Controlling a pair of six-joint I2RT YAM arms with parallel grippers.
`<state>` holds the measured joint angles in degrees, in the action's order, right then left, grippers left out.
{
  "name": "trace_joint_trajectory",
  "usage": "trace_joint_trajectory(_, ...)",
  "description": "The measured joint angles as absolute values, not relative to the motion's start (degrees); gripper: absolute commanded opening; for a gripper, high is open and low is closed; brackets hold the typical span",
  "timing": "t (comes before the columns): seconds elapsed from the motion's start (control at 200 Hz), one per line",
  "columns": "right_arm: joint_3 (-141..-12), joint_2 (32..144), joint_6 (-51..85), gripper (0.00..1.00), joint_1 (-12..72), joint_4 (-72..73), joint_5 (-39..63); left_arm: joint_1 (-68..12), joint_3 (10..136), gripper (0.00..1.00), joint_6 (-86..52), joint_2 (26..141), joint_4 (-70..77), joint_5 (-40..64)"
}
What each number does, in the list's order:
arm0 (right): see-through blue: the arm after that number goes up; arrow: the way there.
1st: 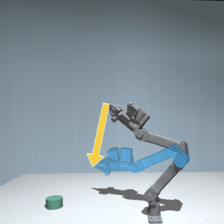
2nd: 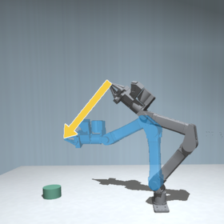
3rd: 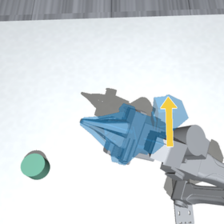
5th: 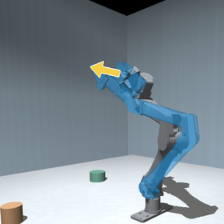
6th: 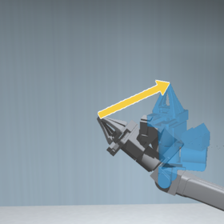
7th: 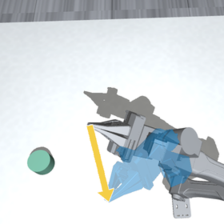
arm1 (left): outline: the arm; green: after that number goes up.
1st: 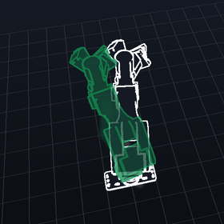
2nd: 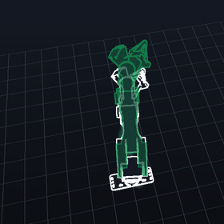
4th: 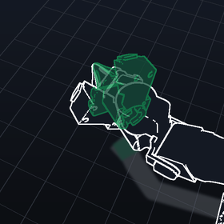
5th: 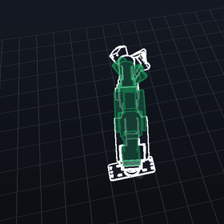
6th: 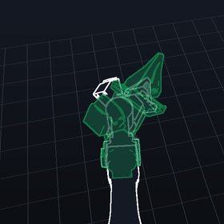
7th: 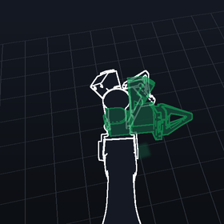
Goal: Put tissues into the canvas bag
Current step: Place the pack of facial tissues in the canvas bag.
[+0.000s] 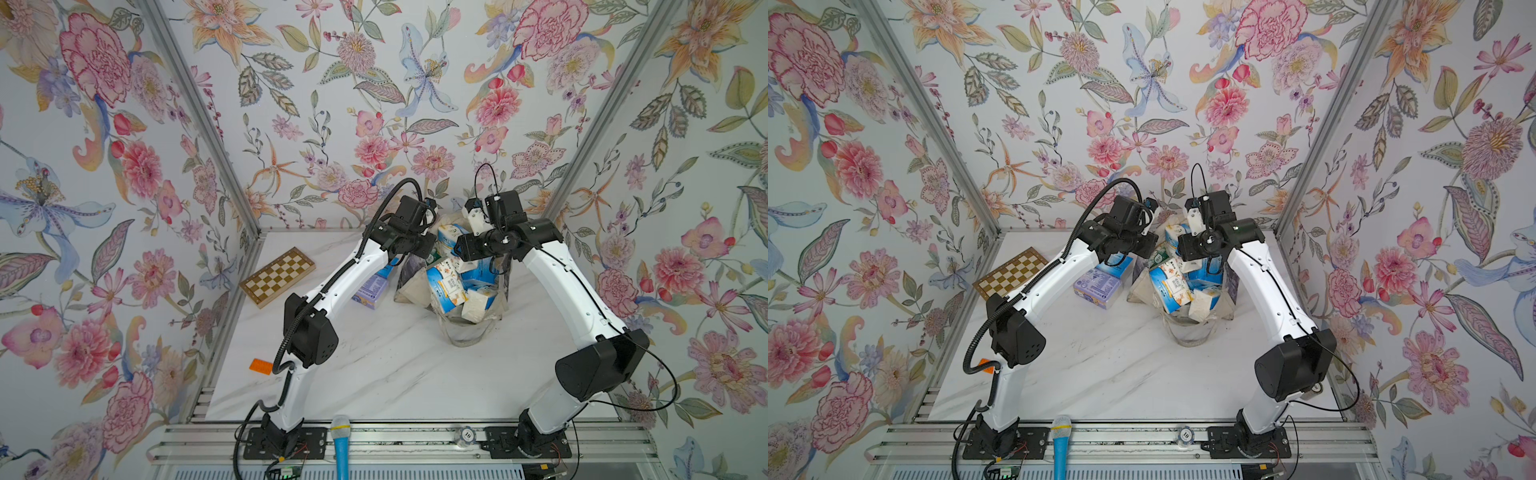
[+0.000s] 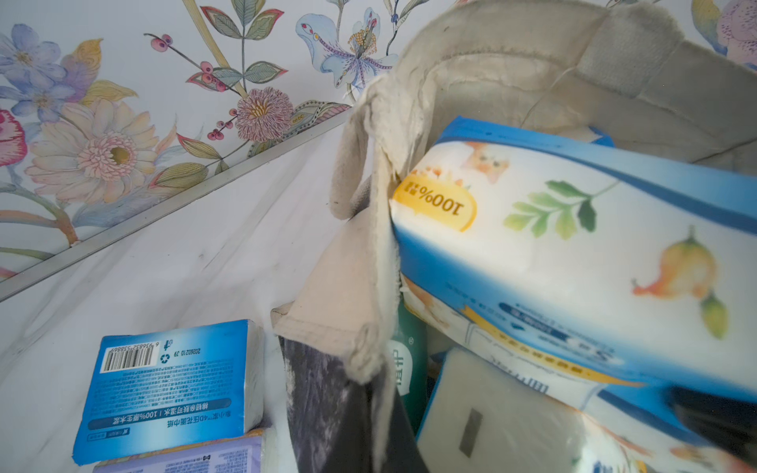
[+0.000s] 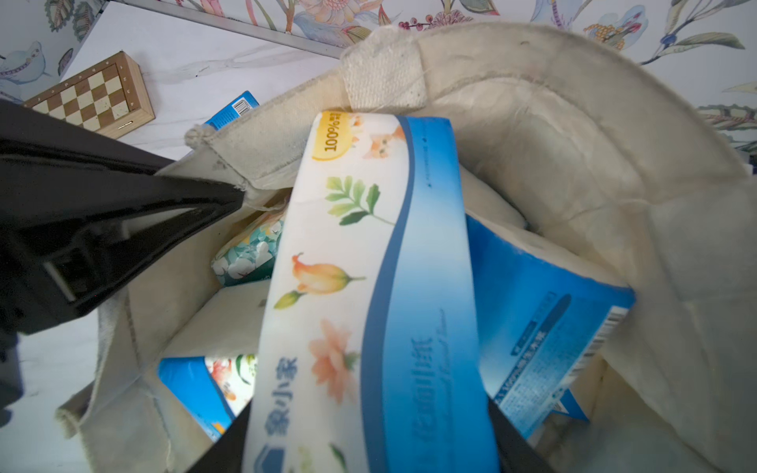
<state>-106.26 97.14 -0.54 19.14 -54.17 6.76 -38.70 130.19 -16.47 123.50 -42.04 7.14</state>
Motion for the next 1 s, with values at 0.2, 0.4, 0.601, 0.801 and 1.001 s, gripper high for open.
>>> trace_joint_trajectory(0.2, -107.0, 98.9, -5.7, 0.60, 17.5, -54.5, 15.3, -38.6, 130.2, 0.06, -16.8, 123.5, -42.4, 5.0)
trace_joint_trajectory(0.4, -107.0, 99.3, -11.2, 0.60, 16.6, -56.0, 25.2, -37.6, 129.8, 0.09, -17.9, 123.3, -42.2, 4.0)
trace_joint_trajectory(0.601, -107.7, 103.4, -13.1, 0.60, 16.6, -58.2, 27.5, -36.9, 129.6, 0.10, -18.3, 123.2, -42.0, 4.1)
trace_joint_trajectory(0.801, -110.0, 109.0, -11.1, 0.60, 16.7, -60.7, 23.9, -36.8, 129.6, 0.11, -18.5, 123.2, -41.8, 4.2)
trace_joint_trajectory(1.001, -112.2, 110.6, -8.8, 0.76, 17.6, -62.3, 20.4, -36.8, 129.6, 0.11, -18.4, 123.2, -41.5, 4.2)
